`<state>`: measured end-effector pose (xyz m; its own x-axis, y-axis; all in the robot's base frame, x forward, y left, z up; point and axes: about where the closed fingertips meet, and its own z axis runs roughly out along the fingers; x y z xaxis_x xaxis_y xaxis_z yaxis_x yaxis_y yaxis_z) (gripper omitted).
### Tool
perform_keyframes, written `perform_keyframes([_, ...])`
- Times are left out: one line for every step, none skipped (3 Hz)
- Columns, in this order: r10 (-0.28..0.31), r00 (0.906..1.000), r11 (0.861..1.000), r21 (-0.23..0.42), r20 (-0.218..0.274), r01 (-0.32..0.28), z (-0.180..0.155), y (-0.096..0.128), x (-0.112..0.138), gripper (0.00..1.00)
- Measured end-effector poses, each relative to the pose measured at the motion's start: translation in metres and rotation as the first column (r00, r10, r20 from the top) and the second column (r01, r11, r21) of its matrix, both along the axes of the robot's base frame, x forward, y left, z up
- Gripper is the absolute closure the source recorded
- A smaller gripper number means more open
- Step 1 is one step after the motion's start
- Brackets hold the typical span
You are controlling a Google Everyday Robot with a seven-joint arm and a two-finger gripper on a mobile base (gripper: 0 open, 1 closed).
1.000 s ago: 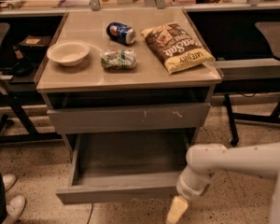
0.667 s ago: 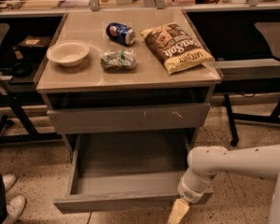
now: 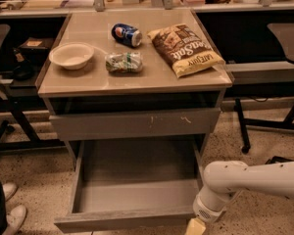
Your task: Open middle drawer
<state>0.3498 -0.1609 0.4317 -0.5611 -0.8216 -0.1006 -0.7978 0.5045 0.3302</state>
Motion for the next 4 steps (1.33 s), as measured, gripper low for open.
perform_keyframes([-0.013, 0.9998, 1.0, 0.006, -0.013, 0.014, -0.004, -0.006, -0.006, 0.0])
perform_keyframes([-0.024, 0.9992, 1.0, 0.003, -0.031, 0.025, -0.007, -0.012, -0.017, 0.0])
perform_keyframes([-0.025, 0.9992, 1.0, 0.003, -0.031, 0.025, -0.005, -0.011, -0.017, 0.0])
perform_keyframes([-0.025, 0.9992, 1.0, 0.003, -0.031, 0.025, -0.004, -0.011, -0.017, 0.0])
